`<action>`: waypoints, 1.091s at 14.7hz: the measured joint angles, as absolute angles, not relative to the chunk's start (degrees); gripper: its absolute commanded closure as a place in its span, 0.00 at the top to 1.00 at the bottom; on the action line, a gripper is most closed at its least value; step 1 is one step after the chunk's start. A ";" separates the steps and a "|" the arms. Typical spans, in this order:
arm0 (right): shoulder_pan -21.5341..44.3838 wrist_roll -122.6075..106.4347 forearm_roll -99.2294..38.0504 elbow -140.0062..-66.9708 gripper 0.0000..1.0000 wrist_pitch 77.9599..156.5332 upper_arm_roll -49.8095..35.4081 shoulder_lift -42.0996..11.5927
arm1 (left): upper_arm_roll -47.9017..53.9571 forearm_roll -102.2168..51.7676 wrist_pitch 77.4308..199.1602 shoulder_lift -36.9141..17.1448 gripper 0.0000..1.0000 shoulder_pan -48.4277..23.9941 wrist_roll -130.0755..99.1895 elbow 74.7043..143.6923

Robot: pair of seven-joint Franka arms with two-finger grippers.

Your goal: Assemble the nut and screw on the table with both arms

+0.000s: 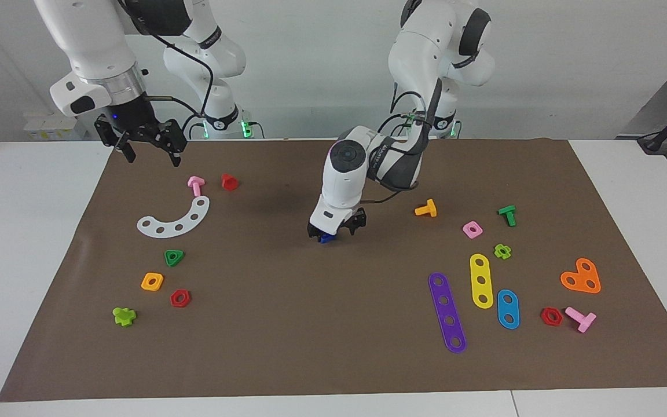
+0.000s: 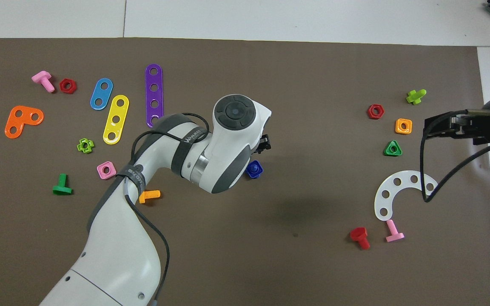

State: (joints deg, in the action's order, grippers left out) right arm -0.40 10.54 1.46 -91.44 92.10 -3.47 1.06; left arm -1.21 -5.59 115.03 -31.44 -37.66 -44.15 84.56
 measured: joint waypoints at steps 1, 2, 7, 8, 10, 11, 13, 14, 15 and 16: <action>-0.40 10.54 1.46 -91.45 1.00 92.10 -3.47 1.06 | -1.39 -5.54 112.70 -31.17 1.00 -35.31 -42.24 82.49; -0.40 10.54 1.46 -91.45 1.00 92.10 -3.47 1.06 | -1.57 -5.49 110.84 -30.57 1.00 -32.35 -39.80 80.91; -0.40 10.54 1.46 -91.45 1.00 92.10 -3.47 1.06 | -1.93 -5.41 104.78 -23.18 1.00 -15.08 -21.01 80.85; -0.40 10.54 1.46 -91.45 1.00 92.10 -3.47 1.06 | -2.05 -5.12 103.80 -21.76 1.00 -12.00 -17.46 81.64; -0.40 10.54 1.46 -91.45 1.00 92.10 -3.47 1.06 | -2.10 -3.05 101.81 -19.11 1.00 -7.03 -11.15 83.29; -0.40 10.54 1.46 -91.45 1.00 92.10 -3.47 1.06 | -2.10 -1.95 100.22 -17.76 1.00 -5.37 -8.07 83.95; -0.40 10.54 1.46 -91.45 1.00 92.10 -3.47 1.06 | -2.09 0.77 96.23 -14.78 1.00 -3.91 -4.82 84.87; -0.40 10.54 1.46 -91.45 1.00 92.10 -3.47 1.06 | -2.01 1.54 94.63 -13.13 1.00 -3.91 -4.41 85.17; -0.40 10.54 1.46 -91.45 1.00 92.10 -3.46 1.06 | -1.75 1.85 93.77 -11.44 1.00 -4.05 -4.35 85.33; -0.40 10.54 1.46 -91.45 1.00 92.10 -3.46 1.06 | -1.37 1.96 93.45 -9.75 1.00 -4.25 -4.35 85.39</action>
